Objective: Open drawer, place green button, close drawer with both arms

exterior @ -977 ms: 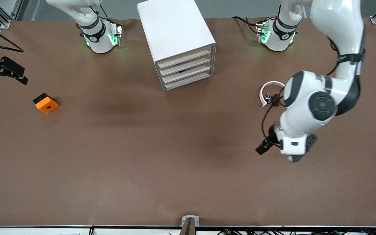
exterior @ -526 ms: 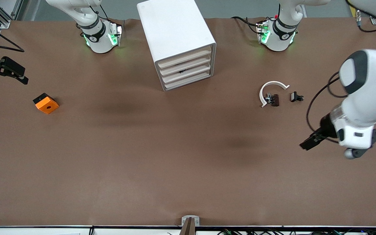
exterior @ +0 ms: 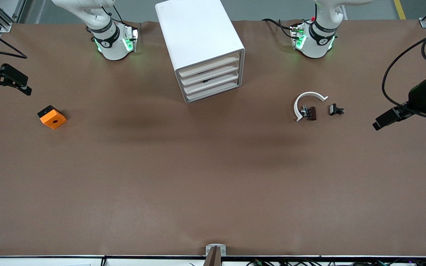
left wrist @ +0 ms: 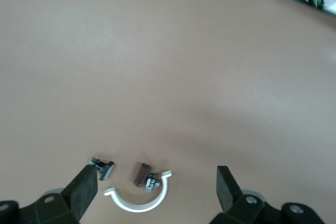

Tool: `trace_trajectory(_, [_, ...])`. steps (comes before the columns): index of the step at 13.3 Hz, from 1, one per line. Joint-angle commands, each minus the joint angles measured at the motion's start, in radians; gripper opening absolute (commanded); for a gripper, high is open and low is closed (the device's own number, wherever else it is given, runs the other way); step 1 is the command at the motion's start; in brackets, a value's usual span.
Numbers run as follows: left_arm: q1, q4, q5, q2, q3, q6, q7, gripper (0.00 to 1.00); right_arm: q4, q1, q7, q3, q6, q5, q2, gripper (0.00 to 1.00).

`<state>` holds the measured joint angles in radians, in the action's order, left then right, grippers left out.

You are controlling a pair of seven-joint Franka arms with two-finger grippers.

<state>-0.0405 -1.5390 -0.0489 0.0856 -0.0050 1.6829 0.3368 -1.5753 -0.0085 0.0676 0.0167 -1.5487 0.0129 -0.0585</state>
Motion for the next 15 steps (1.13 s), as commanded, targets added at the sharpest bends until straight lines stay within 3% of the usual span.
trace_trajectory(1, [0.033, -0.105, 0.021, -0.085, -0.010, 0.000, -0.105, 1.00, 0.018, 0.004, 0.008, -0.001, 0.009, -0.016, 0.005, 1.00])
trace_trajectory(7, [0.053, -0.118, 0.023, -0.132, -0.038, -0.063, -0.197, 1.00, 0.018, 0.004, 0.008, -0.001, 0.010, -0.016, 0.005, 1.00])
trace_trajectory(9, [0.097, -0.110, 0.021, -0.150, -0.090, -0.072, -0.209, 1.00, 0.018, 0.004, 0.008, -0.001, 0.009, -0.016, 0.005, 1.00])
trace_trajectory(15, [0.097, -0.112, 0.073, -0.165, -0.134, -0.089, -0.241, 1.00, 0.020, 0.005, 0.008, -0.001, 0.009, -0.016, 0.005, 1.00])
